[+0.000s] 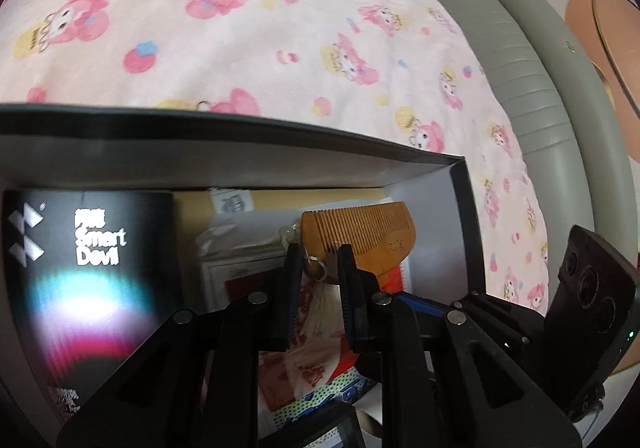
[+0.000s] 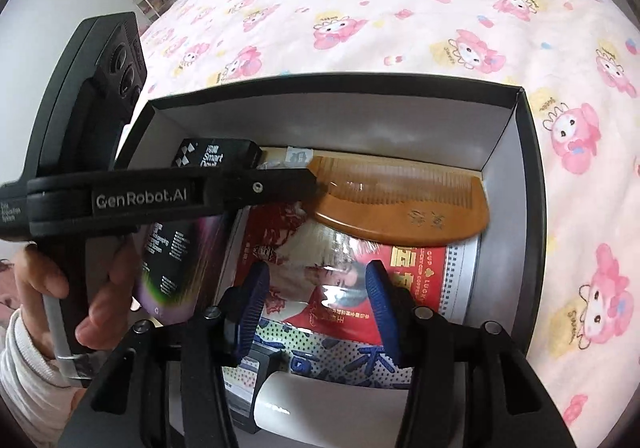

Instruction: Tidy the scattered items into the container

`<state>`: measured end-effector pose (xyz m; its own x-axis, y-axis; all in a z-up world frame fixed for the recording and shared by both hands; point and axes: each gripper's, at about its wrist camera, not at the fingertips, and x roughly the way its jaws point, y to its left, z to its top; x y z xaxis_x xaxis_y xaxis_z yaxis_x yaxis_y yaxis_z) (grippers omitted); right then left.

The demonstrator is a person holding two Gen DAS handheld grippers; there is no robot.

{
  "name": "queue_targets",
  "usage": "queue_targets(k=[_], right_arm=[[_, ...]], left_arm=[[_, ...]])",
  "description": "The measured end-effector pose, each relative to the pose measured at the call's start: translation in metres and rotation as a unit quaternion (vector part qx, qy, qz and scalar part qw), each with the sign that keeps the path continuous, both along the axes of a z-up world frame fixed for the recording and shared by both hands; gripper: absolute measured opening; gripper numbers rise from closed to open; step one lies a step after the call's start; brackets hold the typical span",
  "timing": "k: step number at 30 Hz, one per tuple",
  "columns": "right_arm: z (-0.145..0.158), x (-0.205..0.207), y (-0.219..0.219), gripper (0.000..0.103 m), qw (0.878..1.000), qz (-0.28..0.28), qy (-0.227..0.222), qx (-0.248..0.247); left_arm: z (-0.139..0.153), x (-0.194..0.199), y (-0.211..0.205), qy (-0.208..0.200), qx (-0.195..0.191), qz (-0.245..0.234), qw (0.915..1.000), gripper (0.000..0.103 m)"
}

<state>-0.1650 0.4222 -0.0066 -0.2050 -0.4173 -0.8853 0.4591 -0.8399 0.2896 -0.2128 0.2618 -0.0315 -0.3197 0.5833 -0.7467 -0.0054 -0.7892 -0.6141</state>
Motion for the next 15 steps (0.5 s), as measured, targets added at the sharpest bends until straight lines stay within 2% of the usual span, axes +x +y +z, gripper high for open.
queue_targets(k=[4,7,13,15], right_arm=[[-0.001,0.001,0.0,0.046,1.0,0.002,0.002,-0.003],[0.014,0.001,-0.003,0.046,1.0,0.003,0.015,0.009],[0.06,0.029,0.007,0.046,0.997,-0.032,0.07,-0.002],[0.071,0.043,0.01,0.046,0.995,-0.048,0.092,0.011]], left_arm=[[0.007,0.005,-0.001,0.001,-0.016,0.009,0.9998,0.016],[0.022,0.019,0.0,0.011,-0.029,0.008,0.9995,0.016],[0.071,0.071,0.01,0.074,-0.084,-0.004,0.9937,0.016],[0.088,0.094,0.012,0.1,-0.094,0.004,0.9905,0.021]])
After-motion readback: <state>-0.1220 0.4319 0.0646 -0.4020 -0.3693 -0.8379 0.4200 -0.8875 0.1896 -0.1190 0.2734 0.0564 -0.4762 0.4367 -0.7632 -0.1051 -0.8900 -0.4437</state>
